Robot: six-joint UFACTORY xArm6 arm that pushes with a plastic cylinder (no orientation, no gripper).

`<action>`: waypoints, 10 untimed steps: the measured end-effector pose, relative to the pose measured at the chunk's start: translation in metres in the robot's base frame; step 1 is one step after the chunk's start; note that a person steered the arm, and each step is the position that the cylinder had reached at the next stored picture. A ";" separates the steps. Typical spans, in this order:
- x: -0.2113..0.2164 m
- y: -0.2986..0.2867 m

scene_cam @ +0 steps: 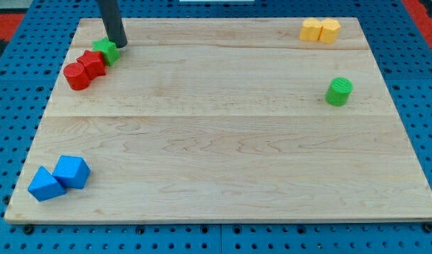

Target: Move the green star to the top left of the board

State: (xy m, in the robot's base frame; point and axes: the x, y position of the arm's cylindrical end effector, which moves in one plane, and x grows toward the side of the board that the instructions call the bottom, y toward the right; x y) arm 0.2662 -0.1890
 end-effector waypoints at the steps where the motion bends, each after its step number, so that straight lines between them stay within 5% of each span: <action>1: 0.005 0.045; 3: 0.053 0.037; 6: -0.003 -0.006; 10: 0.070 -0.030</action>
State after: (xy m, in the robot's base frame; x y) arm 0.3360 -0.2187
